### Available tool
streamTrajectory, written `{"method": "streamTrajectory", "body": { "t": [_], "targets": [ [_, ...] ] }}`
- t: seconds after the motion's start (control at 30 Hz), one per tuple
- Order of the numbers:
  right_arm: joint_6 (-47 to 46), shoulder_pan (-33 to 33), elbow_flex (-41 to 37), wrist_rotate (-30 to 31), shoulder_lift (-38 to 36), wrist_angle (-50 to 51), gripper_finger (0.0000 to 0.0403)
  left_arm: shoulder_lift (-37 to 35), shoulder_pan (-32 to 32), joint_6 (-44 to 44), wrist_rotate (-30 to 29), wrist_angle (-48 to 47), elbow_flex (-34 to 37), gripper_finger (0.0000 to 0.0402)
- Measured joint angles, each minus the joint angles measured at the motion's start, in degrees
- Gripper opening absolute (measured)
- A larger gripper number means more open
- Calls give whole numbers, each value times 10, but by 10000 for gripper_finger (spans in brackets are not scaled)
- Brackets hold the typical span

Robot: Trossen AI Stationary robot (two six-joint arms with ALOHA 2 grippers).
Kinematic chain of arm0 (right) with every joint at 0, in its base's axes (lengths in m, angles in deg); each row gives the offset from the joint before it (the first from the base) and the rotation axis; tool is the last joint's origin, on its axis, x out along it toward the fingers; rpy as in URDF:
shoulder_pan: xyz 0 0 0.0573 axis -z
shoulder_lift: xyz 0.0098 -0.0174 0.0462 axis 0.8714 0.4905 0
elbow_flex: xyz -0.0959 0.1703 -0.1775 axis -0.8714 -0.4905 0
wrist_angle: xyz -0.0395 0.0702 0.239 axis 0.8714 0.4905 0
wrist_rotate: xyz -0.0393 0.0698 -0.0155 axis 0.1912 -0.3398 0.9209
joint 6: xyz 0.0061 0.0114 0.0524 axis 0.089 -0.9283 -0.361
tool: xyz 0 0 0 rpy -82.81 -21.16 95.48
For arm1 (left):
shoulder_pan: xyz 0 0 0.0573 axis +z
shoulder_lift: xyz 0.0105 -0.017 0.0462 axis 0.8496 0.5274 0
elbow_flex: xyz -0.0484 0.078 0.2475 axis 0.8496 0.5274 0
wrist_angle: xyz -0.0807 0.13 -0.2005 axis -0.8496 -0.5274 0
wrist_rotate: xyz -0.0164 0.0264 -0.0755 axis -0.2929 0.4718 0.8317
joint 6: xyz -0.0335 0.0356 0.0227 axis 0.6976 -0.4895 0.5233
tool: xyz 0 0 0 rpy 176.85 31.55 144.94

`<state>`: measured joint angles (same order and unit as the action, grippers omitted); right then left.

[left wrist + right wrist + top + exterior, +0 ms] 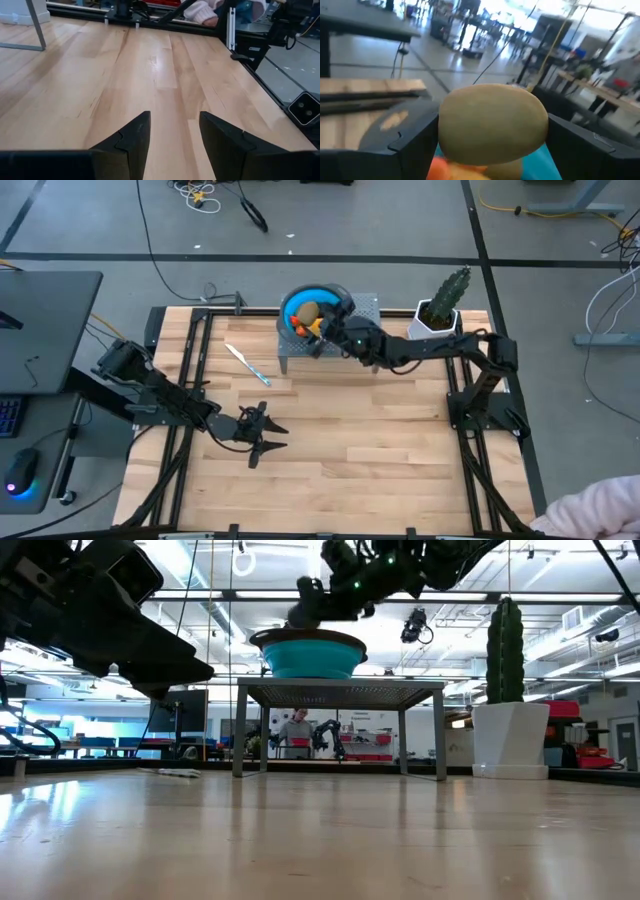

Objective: Pick & Place Fruit
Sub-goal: Put the green kiwi into the blue strainer bowl, then put the blue knife on the shelf

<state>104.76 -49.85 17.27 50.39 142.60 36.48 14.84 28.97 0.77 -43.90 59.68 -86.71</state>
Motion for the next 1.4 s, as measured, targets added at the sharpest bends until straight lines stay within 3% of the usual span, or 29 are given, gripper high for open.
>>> {"method": "streamTrajectory", "body": {
  "t": [0.17, 0.4, 0.57, 0.87, 1.0, 1.2, 1.3, 1.4],
  "targets": [
    [-23, 17, -1, -31, -2, 14, 342, 0, 0, -4, 0, 0, 0, 178],
    [-40, 35, -1, -34, -16, 21, 381, 0, 0, -7, 0, 0, 0, 178],
    [-40, 47, -1, -27, -23, 29, 387, 0, 0, -7, 0, 0, 0, 178],
    [-72, 7, -1, -48, -63, 62, 387, 0, 0, -4, 5, 0, 0, 178],
    [-88, -36, -1, -138, -103, 136, 387, 0, 0, -3, 6, -2, 0, 178],
    [-175, -115, 0, -256, -146, 352, 387, 0, 0, -3, -2, -2, 0, 178],
    [-229, -157, -3, -269, -146, 437, 387, 0, 1, -4, -7, -1, 0, 178],
    [-297, -199, -25, -246, -141, 457, 387, -1, 2, 9, -31, 0, 0, 178]
  ]
}}
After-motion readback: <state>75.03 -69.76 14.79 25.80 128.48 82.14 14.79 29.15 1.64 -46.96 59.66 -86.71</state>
